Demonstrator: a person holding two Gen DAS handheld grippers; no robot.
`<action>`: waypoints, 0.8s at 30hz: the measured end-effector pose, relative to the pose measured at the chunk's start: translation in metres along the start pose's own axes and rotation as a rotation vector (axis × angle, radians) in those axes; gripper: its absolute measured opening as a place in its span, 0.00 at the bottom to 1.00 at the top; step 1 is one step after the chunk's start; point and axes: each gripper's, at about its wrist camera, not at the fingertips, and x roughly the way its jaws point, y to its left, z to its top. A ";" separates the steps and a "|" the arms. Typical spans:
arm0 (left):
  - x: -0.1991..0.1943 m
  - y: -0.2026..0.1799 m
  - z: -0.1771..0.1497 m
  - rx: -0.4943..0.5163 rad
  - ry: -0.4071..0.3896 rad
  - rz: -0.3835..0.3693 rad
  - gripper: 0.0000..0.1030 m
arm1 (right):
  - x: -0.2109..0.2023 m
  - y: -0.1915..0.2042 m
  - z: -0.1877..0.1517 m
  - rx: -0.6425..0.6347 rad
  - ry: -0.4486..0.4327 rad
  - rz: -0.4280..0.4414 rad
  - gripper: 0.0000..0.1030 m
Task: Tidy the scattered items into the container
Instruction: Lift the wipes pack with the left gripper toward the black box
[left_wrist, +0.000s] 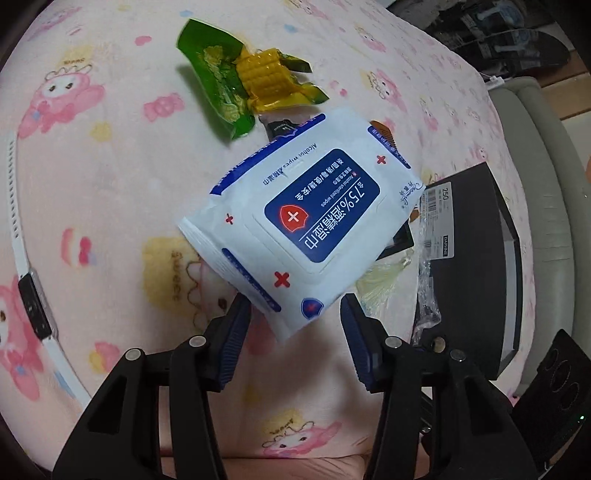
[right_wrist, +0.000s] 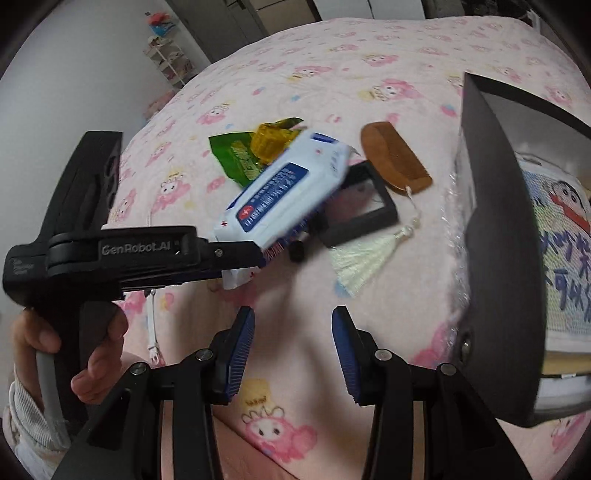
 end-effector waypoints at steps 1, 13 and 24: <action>-0.002 0.002 0.000 -0.016 -0.014 0.012 0.49 | -0.002 0.002 0.001 -0.013 -0.001 0.007 0.38; 0.022 0.004 0.014 -0.050 -0.067 0.102 0.51 | 0.027 0.002 0.031 -0.080 0.016 -0.093 0.40; 0.017 0.022 0.022 -0.101 -0.084 -0.001 0.51 | 0.071 -0.022 0.044 -0.015 0.091 -0.163 0.45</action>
